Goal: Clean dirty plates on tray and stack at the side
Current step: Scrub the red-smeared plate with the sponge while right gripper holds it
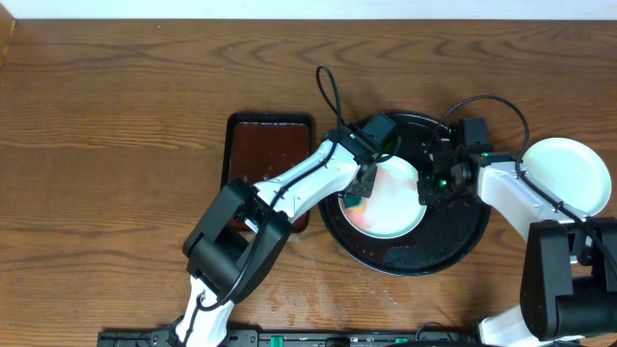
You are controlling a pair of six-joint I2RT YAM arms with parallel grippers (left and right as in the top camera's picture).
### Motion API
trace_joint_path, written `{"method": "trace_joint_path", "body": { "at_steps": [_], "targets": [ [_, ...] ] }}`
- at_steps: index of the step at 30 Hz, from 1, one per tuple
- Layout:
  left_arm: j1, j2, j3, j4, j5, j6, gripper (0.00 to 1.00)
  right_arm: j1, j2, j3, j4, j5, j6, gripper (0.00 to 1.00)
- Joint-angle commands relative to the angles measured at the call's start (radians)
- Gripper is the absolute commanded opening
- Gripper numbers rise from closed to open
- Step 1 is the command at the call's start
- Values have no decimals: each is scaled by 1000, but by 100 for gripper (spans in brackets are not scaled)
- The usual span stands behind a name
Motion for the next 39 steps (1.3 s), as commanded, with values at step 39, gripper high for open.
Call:
{"method": "trace_joint_path", "body": {
  "at_steps": [39],
  "targets": [
    [45, 119, 101, -220, -167, 131, 7, 19, 24, -20, -5, 1, 3, 1]
  ]
}}
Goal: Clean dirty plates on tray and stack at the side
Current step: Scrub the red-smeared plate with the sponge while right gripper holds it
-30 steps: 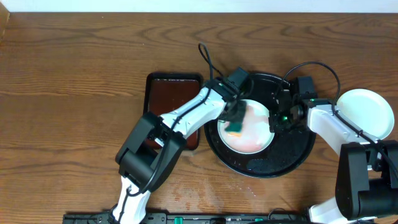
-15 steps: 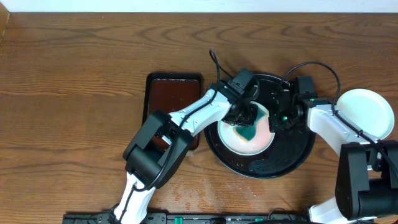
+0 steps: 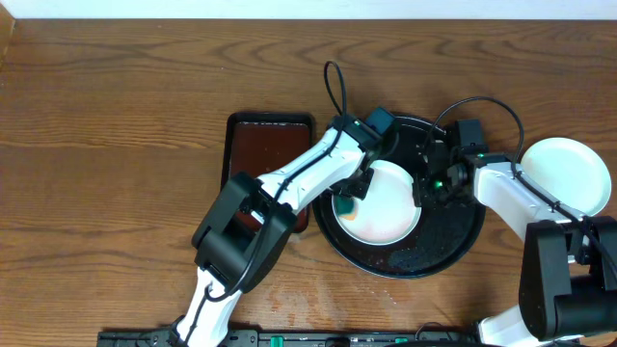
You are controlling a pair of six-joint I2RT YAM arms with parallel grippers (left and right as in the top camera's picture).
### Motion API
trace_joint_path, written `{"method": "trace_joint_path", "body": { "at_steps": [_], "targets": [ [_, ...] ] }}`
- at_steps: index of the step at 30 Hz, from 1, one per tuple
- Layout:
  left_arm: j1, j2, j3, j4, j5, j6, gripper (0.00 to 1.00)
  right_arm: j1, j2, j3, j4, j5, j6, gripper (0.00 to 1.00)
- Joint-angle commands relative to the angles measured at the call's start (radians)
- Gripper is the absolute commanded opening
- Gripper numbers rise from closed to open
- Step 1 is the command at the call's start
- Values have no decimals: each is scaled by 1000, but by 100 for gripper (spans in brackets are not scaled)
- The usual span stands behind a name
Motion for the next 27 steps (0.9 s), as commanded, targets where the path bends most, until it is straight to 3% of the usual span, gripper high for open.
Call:
{"method": "trace_joint_path", "body": {
  "at_steps": [1, 5, 11, 14, 21, 27],
  "targets": [
    [29, 60, -35, 31, -199, 24, 7, 3, 23, -16, -4, 39, 3, 1],
    [27, 72, -66, 133, -74, 23, 7, 3, 23, -16, -4, 39, 3, 1],
    [14, 90, -67, 230, 367, 21, 7, 3, 23, -16, -3, 39, 3, 1],
    [-6, 90, -67, 293, 507, 21, 7, 3, 23, -16, 0, 39, 3, 1],
    [-77, 93, -67, 380, 549, -17, 7, 3, 23, -16, 0, 39, 3, 1],
    [-93, 95, -67, 366, 548, -16, 7, 3, 23, -16, -1, 39, 3, 1]
  ]
}}
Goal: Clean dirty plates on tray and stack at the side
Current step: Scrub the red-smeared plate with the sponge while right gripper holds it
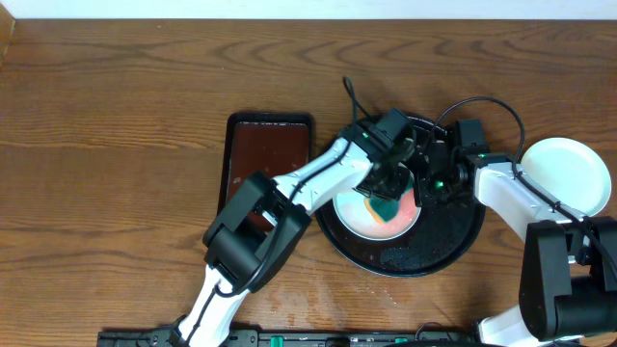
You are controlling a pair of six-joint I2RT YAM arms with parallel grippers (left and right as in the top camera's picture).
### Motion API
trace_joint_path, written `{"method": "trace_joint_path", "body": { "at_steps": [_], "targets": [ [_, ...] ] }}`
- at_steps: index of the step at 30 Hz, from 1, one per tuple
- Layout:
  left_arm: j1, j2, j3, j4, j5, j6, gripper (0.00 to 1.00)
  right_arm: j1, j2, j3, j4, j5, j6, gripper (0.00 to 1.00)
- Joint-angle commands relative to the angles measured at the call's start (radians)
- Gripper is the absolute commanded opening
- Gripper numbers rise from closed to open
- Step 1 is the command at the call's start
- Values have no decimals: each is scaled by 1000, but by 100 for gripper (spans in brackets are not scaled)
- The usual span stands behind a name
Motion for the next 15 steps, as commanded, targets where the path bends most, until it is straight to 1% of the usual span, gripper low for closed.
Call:
{"method": "trace_joint_path", "body": {
  "at_steps": [1, 3, 5, 7, 8, 11, 15],
  "targets": [
    [-34, 57, -25, -26, 110, -12, 8, 5, 23, -14, -2, 32, 3, 1],
    [-21, 57, -25, -49, 93, -13, 8, 5, 23, -14, -3, 32, 3, 1],
    [-6, 57, -25, -91, 28, -18, 7, 5, 23, -14, -5, 32, 3, 1],
    [13, 57, -25, -144, -87, -28, 7, 5, 23, -14, -5, 32, 3, 1],
    [27, 57, -25, -185, -182, -29, 7, 5, 23, -14, -5, 32, 3, 1],
    [56, 56, -20, -265, -360, -47, 8, 5, 23, -14, -5, 32, 3, 1],
    [83, 54, 14, -361, -529, -63, 8, 5, 23, -14, -5, 32, 3, 1]
  ]
}}
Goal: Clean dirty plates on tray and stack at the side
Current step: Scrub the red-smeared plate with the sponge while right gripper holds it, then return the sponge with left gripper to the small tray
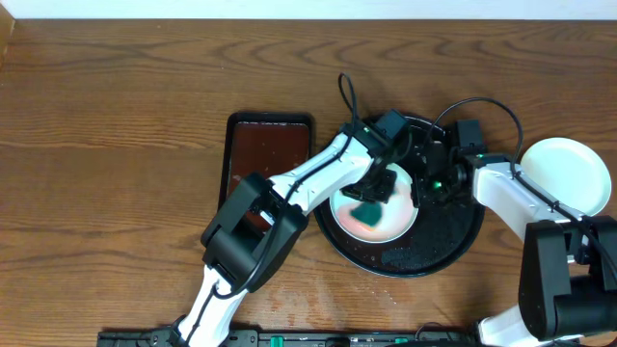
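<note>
A white plate (384, 220) with a pale reddish smear lies in the round black tray (453, 236). My left gripper (374, 196) reaches over the plate from the left, shut on a green sponge (363, 206) that rests on the plate's middle. My right gripper (422, 185) is at the plate's right rim and seems shut on it, though its fingertips are dark against the tray. A clean white plate (569, 173) sits on the table to the right of the tray.
A dark brown rectangular tray (265, 149) lies left of the black tray, partly under my left arm. Specks and wet marks dot the black tray's front part. The right arm's cable loops over the tray's back edge.
The left gripper and the green sponge have shifted left, from the plate's right-centre to its middle. The right gripper has stayed at the plate's right rim.
At first the sponge was at the plate's left edge, with the right gripper at the right rim. It was still at the left edge later, then at the right-centre with an orange-red smear showing. Now it is back at the middle and the smear looks paler.
</note>
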You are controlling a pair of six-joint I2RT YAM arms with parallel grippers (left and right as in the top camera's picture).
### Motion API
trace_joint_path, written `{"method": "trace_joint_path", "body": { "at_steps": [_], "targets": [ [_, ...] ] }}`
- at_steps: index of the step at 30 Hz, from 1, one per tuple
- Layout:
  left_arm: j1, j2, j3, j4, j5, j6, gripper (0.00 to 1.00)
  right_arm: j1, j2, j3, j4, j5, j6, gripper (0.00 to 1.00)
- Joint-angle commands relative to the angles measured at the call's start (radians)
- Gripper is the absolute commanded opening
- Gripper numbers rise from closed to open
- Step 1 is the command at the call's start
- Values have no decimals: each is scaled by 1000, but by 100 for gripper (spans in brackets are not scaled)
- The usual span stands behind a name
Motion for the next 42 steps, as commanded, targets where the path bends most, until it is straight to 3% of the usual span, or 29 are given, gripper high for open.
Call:
{"method": "trace_joint_path", "body": {
  "at_steps": [1, 8, 16, 21, 23, 28, 35, 37, 42],
  "targets": [
    [62, 55, -28, -114, -369, -36, 7, 0, 21, -14, -4, 54, 3, 1],
    [65, -28, 25, -192, -366, -39, 8, 0, 21, -14, -9, 54, 3, 1],
    [95, -264, 39, -213, -336, -39, 8, -1, 21, -14, 13, 55, 29, 1],
    [183, -335, 34, -272, -336, -39, 8, 0, 21, -14, 54, 55, 28, 8],
    [229, -335, 23, -293, -336, -39, 8, 0, 18, -11, 64, 45, 28, 1],
    [329, -333, -69, -258, -327, -8, 8, 9, -71, -5, 11, 32, 53, 1],
    [392, -333, -224, -114, -193, 34, 17, 121, -341, -5, -101, 353, 55, 1],
    [392, -333, -227, -116, -193, 53, 23, 160, -397, -5, -128, 454, 56, 1],
    [392, -369, -227, -126, -188, 55, 27, 265, -469, -5, -166, 729, 61, 1]
  ]
}}
